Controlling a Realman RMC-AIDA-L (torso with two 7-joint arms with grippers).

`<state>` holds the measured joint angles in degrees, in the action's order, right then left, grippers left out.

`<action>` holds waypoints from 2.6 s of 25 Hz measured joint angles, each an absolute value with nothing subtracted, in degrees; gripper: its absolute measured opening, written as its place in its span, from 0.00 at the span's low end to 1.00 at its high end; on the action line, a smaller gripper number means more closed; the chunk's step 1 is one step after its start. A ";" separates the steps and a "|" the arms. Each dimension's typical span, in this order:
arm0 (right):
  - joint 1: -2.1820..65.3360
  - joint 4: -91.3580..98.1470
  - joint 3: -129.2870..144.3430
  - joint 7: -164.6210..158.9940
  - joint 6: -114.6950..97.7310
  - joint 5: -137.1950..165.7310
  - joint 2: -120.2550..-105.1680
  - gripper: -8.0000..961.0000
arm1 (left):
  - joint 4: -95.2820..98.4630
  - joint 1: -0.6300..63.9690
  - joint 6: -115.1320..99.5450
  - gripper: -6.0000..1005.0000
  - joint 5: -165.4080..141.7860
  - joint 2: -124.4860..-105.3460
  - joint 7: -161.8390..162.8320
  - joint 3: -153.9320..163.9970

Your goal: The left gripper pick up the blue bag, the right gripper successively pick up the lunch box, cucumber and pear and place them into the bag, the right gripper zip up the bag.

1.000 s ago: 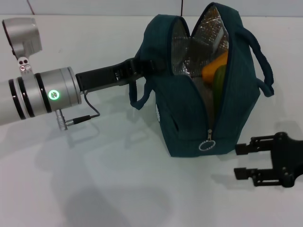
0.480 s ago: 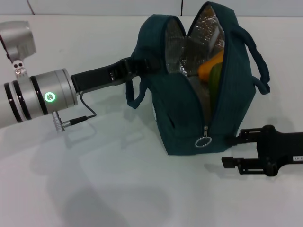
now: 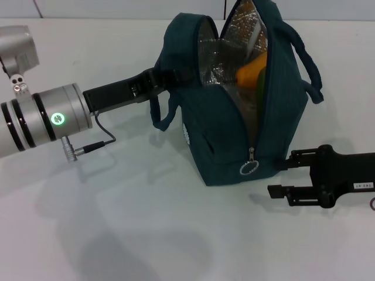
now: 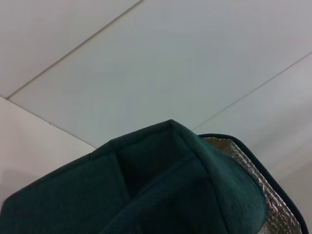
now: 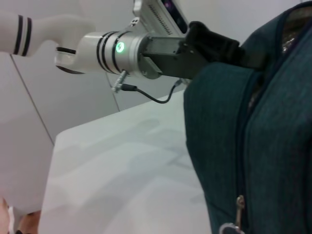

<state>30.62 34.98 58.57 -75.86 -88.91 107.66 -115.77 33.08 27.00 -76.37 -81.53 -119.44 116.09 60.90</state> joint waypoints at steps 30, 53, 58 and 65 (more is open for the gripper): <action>33.35 24.51 58.71 -73.24 -85.98 103.07 -116.20 0.59 | 32.43 26.98 -76.40 0.05 -81.52 -119.62 115.14 60.91; 32.25 24.21 58.73 -72.44 -85.49 98.70 -115.95 0.57 | 32.34 26.35 -76.44 0.05 -81.47 -119.54 114.67 60.11; 32.18 24.04 58.60 -72.51 -85.51 98.70 -115.92 0.57 | 32.34 26.30 -76.67 0.05 -81.47 -119.52 114.67 60.11; 32.39 23.87 58.85 -72.48 -84.33 98.70 -116.11 0.57 | 32.35 26.28 -76.72 0.05 -81.47 -119.53 114.68 60.11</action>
